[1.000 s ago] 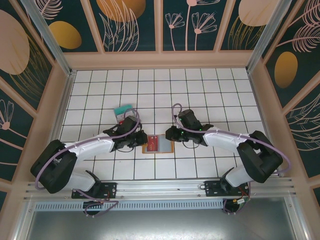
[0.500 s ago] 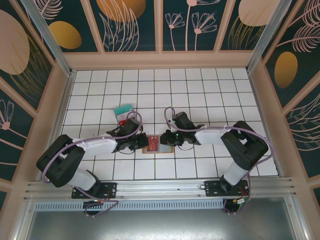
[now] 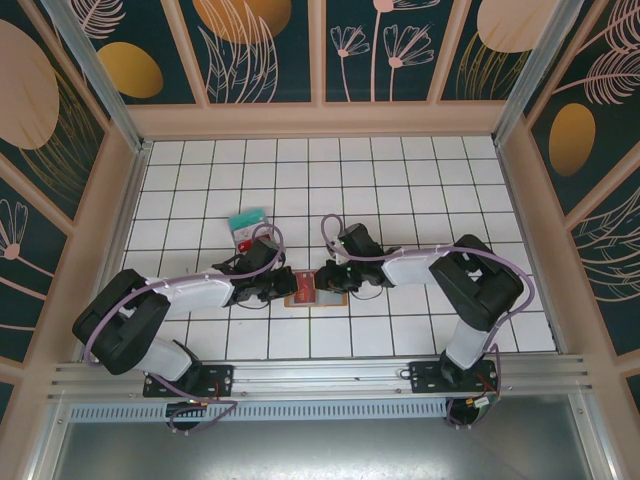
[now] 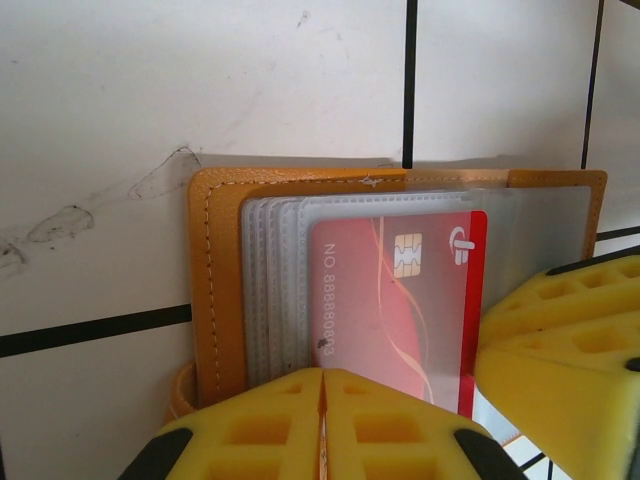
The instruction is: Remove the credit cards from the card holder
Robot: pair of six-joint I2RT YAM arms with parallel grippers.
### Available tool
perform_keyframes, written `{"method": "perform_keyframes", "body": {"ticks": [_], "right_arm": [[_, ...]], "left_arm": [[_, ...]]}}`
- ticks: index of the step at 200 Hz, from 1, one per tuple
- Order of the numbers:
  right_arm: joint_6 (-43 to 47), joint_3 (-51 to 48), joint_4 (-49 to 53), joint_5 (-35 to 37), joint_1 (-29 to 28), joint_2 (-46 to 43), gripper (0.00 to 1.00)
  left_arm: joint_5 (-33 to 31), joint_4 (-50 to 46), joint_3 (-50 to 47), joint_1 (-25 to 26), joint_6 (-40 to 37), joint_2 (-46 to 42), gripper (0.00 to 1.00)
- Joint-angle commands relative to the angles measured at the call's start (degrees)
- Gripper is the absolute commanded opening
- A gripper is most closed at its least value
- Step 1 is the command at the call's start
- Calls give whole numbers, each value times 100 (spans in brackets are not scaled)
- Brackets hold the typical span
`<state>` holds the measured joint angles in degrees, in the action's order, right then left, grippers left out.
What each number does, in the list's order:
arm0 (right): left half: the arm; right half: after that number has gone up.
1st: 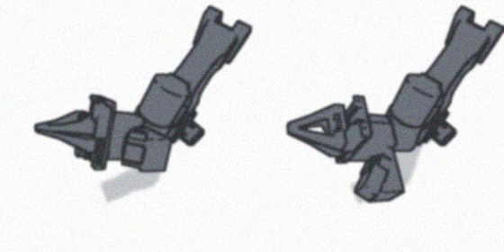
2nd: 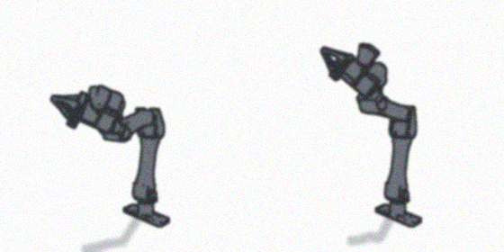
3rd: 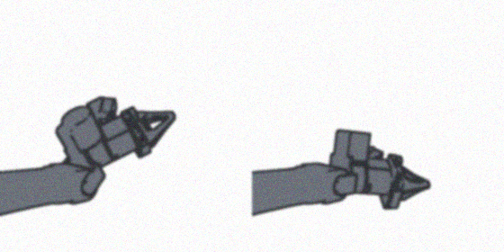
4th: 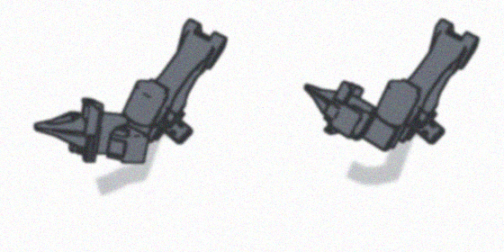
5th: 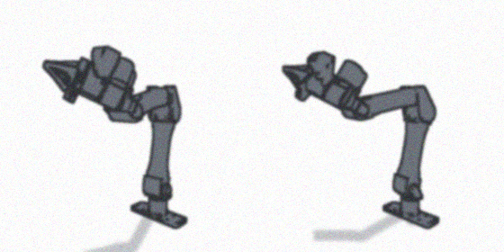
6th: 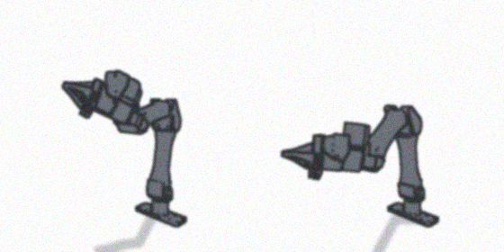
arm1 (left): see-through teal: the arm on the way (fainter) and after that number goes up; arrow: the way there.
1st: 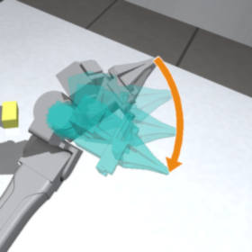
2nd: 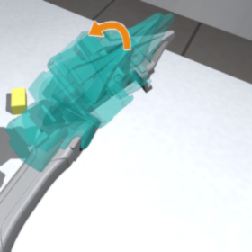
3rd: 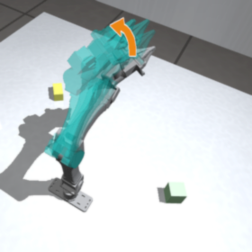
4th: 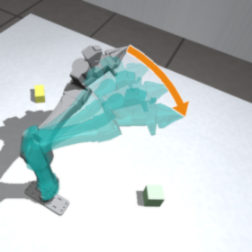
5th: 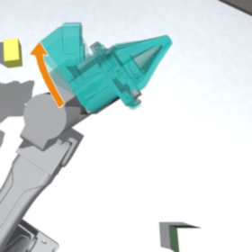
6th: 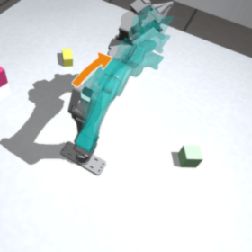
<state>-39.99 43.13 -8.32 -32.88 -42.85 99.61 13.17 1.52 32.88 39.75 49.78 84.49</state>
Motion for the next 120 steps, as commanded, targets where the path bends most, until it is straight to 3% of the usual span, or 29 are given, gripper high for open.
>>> {"method": "perform_keyframes", "body": {"ticks": [1,46,71,120], "right_arm": [[7,197,-108,-139,-65,130,18],[39,239,-74,-144,-78,163,12],[61,257,-40,-142,-75,163,0],[97,-10,52,-7,35,-121,0]], "left_arm": [[98,59,-99,0,63,77,11],[133,112,-102,5,100,112,11],[133,112,-98,0,103,140,10],[-145,-238,15,7,29,177,2]]}}
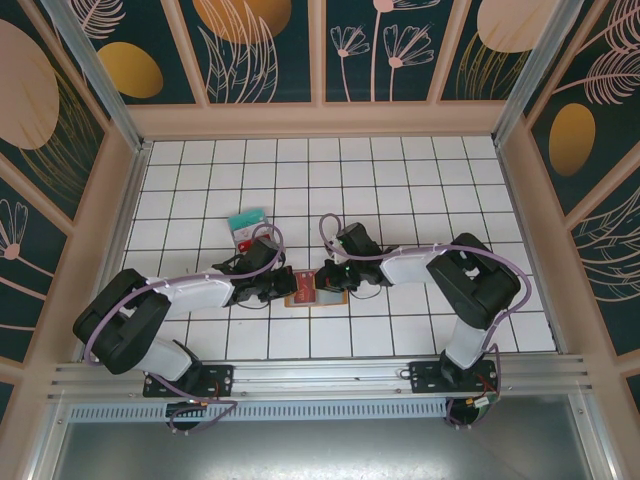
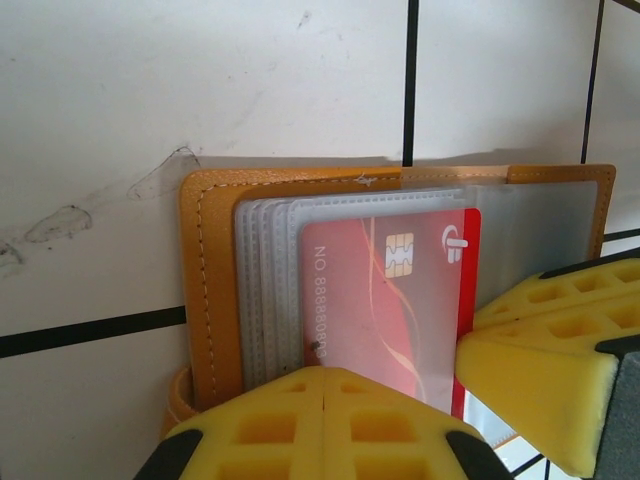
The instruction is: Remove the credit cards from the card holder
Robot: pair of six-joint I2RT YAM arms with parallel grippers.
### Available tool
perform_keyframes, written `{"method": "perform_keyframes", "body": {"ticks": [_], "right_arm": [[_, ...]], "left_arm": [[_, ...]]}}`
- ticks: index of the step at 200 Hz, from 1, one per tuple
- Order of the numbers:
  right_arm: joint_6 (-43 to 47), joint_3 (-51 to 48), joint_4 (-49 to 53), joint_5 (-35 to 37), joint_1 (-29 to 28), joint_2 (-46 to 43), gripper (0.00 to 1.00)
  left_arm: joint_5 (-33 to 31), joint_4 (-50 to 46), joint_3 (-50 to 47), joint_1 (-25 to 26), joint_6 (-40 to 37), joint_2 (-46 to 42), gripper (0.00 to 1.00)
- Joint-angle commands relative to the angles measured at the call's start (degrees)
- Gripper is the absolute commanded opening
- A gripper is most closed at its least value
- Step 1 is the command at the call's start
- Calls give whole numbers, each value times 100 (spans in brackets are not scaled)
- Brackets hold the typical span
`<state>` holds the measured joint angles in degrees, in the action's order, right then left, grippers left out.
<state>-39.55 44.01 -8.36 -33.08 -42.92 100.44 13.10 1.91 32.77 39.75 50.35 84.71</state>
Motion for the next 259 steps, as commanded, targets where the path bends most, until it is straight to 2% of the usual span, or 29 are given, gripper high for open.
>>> {"method": "perform_keyframes", "body": {"ticks": [1,128,183,194,213,219,233,259], "right_arm": [[53,-109,51,12,48,-211,0],[215,-1001,132,-175,733,-1195,0],[590,-786,693,-133,884,-1818,0],[638,-732,801,-105,920,-1919,0],[685,-694,853,-117,1026,-2115,0],[685,-684,847,-143,1060,-2167,0],[670,-658,782,-253,1121,-2294,0],[533,-647,435,-635,1127,-2465,0]], "left_arm": [[-140,-282,27,7,-27,158,2],[-125,-349,105,6,-78,242,0],[-62,-426,404,3,58,-110,3],[-62,-419,484,6,125,-199,8],[-22,-281,603,-2,298,-356,36],[9,-191,623,-10,363,-411,40],[120,96,656,-19,527,-504,44],[465,811,604,-75,874,-604,42]]}}
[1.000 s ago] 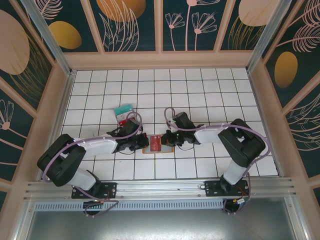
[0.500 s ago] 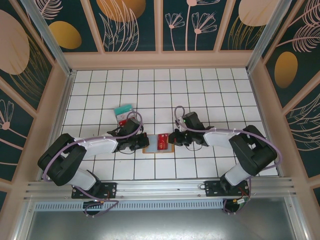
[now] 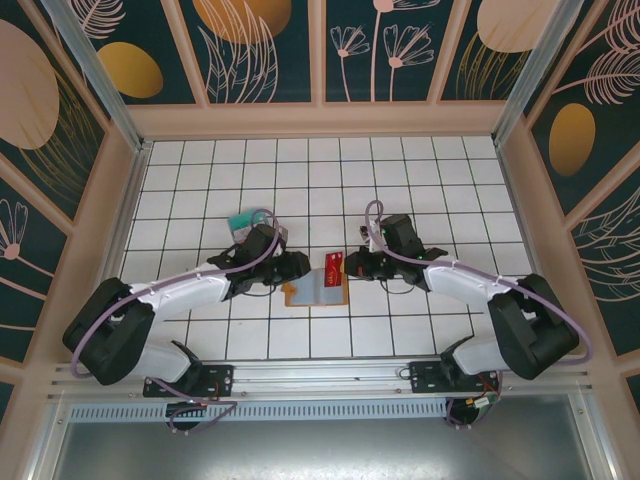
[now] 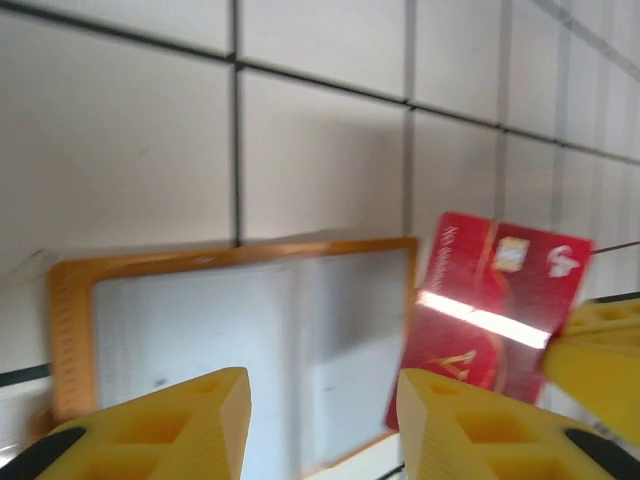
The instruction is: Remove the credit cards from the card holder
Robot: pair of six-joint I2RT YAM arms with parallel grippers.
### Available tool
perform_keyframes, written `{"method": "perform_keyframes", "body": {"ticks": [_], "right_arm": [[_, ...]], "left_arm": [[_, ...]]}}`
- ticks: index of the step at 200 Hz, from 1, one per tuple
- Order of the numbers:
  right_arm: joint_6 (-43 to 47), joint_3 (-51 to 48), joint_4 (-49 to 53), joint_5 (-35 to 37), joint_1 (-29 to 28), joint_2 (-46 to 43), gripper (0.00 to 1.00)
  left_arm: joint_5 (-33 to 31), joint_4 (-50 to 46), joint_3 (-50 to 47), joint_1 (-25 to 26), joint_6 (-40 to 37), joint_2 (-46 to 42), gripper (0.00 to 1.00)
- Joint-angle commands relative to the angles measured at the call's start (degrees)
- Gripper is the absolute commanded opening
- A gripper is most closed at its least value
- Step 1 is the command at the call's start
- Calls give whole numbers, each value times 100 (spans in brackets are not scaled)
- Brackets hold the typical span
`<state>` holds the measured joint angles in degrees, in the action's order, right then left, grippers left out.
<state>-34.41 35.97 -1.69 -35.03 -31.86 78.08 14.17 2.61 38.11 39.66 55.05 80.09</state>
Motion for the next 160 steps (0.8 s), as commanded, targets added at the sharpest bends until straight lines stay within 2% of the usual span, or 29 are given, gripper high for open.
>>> {"method": "perform_keyframes", "body": {"ticks": [1,38,97,160], "right_arm": [[12,157,-251,-464,21,-230,0],[-480,-19,-1140,-1112,239,-294,0],[-913,-212,-1911,-1523,341,-250,0],[-953,-257,-2063,-1586,375,-53,0]], "left_arm": [[375,776,63,-70,420,-148,42],[845,1742,-121,-152,859,-108,37],[1025,2013,-242,-204,989,-51,36],[1231,2481,-322,-239,1054,-141,13]]}}
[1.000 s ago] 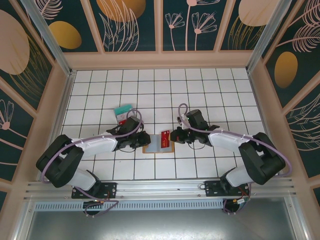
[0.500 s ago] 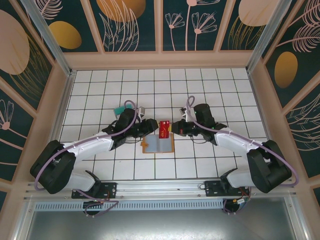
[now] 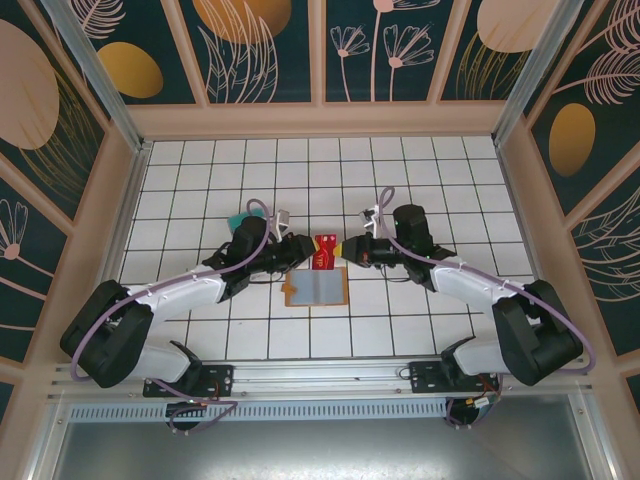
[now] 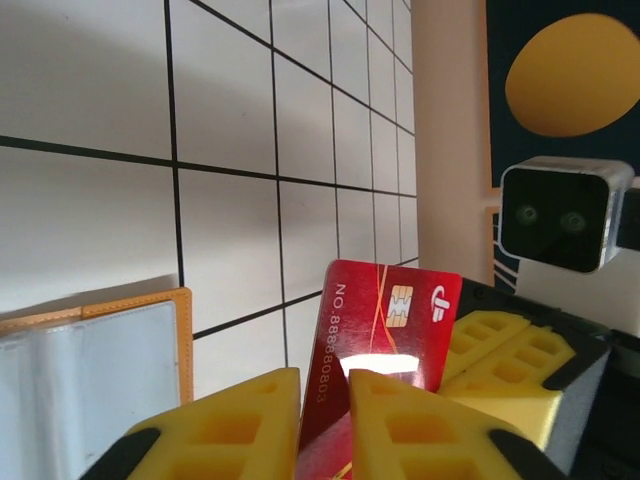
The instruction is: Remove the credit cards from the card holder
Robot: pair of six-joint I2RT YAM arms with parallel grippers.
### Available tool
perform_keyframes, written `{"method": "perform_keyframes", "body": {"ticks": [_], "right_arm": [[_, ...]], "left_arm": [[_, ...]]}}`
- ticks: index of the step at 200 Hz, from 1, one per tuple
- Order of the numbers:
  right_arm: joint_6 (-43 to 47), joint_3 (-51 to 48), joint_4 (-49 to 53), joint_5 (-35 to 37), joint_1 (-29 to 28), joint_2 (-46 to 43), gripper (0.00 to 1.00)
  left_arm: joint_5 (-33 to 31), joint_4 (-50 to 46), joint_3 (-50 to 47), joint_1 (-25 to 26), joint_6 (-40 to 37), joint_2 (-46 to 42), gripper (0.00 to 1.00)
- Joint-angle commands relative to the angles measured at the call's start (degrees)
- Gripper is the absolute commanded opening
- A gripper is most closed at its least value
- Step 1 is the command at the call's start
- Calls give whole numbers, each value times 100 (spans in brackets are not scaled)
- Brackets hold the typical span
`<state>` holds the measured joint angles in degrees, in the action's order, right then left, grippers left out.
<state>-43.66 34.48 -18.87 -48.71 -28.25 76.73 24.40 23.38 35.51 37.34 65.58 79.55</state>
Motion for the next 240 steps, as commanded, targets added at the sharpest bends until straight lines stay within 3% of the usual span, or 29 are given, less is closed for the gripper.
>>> {"method": "perform_keyframes", "body": {"ticks": [1,35,45,54,60,78,94,136,187,240], "right_arm": [[-28,-108,-345,-218,18,85,0],[57,-108,-284,-200,17,175,0],[115,-91,-206,-167,17,192,19],[174,-66,-102,-104,11,194,44],[213,-56,-35,-52,14,180,54],[300,-38,117,71,21,120,69],[381,-16,276,199,21,37,77],[555,85,589,420,21,-86,85],[715,160,897,729,19,-311,99],[841,182,1092,812,20,-476,99]], "left_arm": [[211,409,-62,-8,0,-87,12],[205,431,-73,-16,-67,-191,0],[199,408,-53,-16,-110,-211,0],[175,318,-39,-12,-182,-229,0],[134,197,1,-13,-266,-254,0],[-19,-446,204,-16,-724,-316,0],[-313,-1331,513,-24,-1363,-365,0],[-1659,-3523,1429,-21,-3190,-261,0],[-3340,-4364,1872,-59,-5231,-245,0],[-3318,-4579,1987,-615,-7199,-59,0]]}}
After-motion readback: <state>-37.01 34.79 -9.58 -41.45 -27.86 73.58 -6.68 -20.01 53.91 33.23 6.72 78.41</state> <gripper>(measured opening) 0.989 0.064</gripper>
